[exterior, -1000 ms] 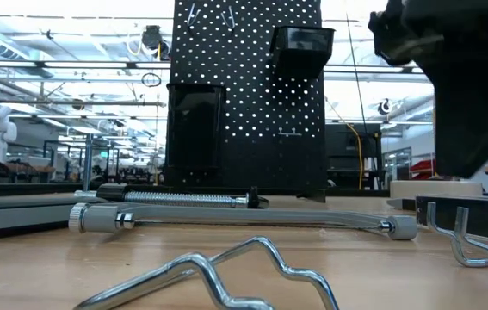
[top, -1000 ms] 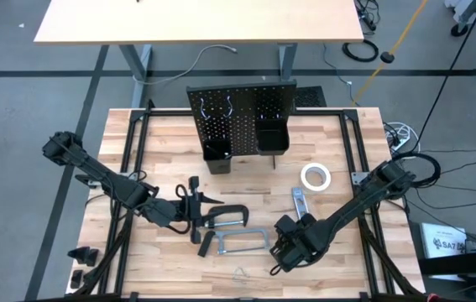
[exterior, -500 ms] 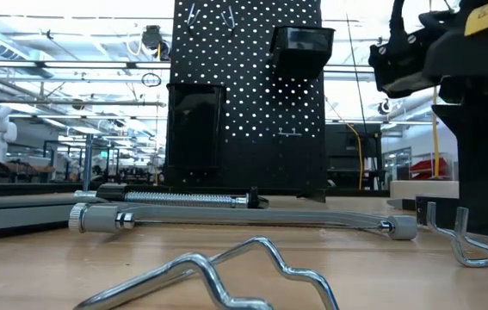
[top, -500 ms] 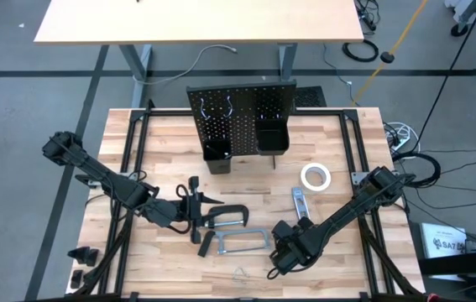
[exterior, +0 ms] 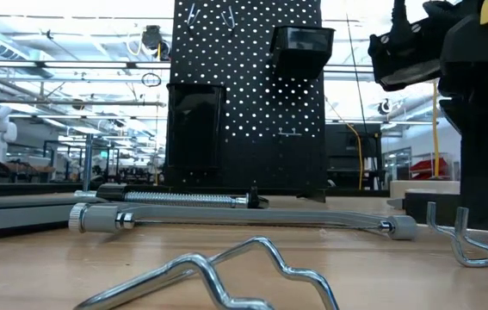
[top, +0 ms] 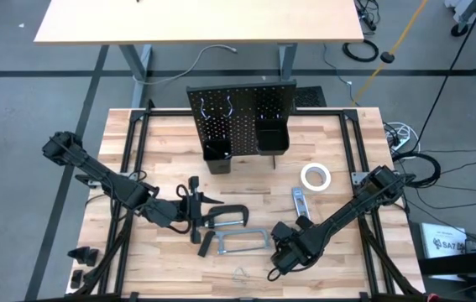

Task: Hang tools onto peg board
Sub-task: Put the small transparent box into the top black bin on the peg board, then put the right binder clip into the top black bin on the peg board

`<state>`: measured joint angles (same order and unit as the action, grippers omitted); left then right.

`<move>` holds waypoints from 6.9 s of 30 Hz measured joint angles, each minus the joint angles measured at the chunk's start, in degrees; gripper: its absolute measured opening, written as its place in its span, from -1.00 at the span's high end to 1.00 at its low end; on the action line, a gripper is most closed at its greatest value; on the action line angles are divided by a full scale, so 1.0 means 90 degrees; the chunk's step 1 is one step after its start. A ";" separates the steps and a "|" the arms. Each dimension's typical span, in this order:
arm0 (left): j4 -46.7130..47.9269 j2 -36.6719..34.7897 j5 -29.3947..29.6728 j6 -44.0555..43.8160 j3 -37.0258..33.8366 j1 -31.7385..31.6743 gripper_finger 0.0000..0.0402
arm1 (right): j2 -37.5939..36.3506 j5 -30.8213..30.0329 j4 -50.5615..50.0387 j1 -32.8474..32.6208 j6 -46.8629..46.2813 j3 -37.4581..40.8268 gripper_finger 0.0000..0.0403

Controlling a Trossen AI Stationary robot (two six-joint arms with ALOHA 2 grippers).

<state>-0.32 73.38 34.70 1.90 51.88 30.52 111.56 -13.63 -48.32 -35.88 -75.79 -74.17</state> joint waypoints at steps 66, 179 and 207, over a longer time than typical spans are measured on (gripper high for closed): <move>-0.0488 -0.2033 0.0000 -0.0780 -0.2057 0.0066 0.39 | -0.4294 -0.4343 0.2483 0.1040 0.4659 0.0007 0.79; -0.0712 -0.1117 -0.0803 -0.1345 -0.2059 0.0027 0.39 | -0.0151 0.0199 0.2358 -0.0273 0.3856 0.0000 0.48; -0.0974 -0.0857 -0.0935 -0.1195 -0.2059 0.0022 0.39 | 0.0276 0.0326 0.2904 -0.0091 0.3836 0.0005 0.30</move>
<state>-9.08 65.67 26.28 -8.85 33.34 30.72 114.04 -10.69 -22.19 -36.69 -41.27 -74.13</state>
